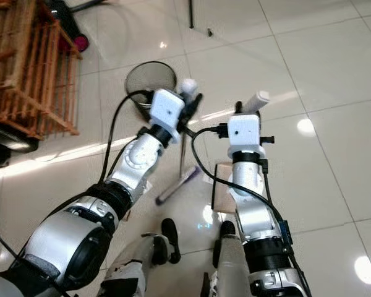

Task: Sweep floor

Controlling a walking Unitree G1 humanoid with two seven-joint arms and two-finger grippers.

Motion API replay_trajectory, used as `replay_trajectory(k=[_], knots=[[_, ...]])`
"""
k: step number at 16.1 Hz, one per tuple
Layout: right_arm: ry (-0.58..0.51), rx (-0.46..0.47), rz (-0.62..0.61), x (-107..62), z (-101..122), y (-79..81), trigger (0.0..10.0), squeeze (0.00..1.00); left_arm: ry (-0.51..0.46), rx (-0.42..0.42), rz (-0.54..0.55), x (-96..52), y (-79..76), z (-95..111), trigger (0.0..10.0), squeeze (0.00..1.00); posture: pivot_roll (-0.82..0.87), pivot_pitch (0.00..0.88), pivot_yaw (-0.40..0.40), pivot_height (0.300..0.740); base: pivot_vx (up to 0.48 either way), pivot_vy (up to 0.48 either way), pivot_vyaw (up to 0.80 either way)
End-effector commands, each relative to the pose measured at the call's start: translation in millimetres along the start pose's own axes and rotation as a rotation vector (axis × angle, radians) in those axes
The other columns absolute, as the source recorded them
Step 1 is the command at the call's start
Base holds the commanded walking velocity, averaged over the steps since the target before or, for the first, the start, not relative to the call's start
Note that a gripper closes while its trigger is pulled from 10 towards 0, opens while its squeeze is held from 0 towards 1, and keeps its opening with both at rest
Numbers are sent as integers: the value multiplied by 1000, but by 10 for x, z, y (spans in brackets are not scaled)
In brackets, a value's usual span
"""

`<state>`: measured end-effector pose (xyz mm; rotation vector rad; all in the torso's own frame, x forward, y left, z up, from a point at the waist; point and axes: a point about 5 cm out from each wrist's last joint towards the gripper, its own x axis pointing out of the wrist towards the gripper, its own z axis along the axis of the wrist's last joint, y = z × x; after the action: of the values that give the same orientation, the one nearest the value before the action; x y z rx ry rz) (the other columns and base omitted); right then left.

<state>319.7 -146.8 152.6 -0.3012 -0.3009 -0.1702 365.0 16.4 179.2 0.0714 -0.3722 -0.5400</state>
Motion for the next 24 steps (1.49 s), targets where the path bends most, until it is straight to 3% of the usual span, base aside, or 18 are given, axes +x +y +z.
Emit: replay_trajectory(k=[1,4,6,8,11,13,17,20,24], knots=[[228,-25,57,-231,-414,93,10000,0,25,-181,25,14,-112,-49,10000,0,-21,451,201,740,0,0,0],[228,-28,57,-208,-412,75,10000,0,25,-341,51,33,-168,-61,10000,0,-25,456,201,740,0,0,0],[236,-26,55,-232,-424,66,10000,0,-35,-423,46,98,-151,41,10000,0,-21,449,199,740,0,0,0],[240,-22,52,-241,-429,62,10000,0,-96,-426,-19,153,-128,157,10000,0,-13,448,203,740,0,0,0],[176,-19,22,-163,-264,-102,10000,0,-187,-292,-91,166,35,326,10000,0,-4,441,206,740,0,0,0],[114,-14,-44,-51,-102,-344,10000,0,-249,-181,-3,126,393,451,10000,0,4,445,211,740,0,0,0],[78,-12,-72,22,44,-489,10000,0,-274,-129,44,55,690,524,10000,0,6,442,211,740,0,0,0],[53,-43,-50,78,131,-521,10000,0,-250,-111,53,14,736,477,10000,0,5,443,206,740,0,0,0],[51,-67,-58,113,145,-605,10000,0,-227,-107,30,-16,653,394,10000,0,0,436,213,740,0,0,0]])
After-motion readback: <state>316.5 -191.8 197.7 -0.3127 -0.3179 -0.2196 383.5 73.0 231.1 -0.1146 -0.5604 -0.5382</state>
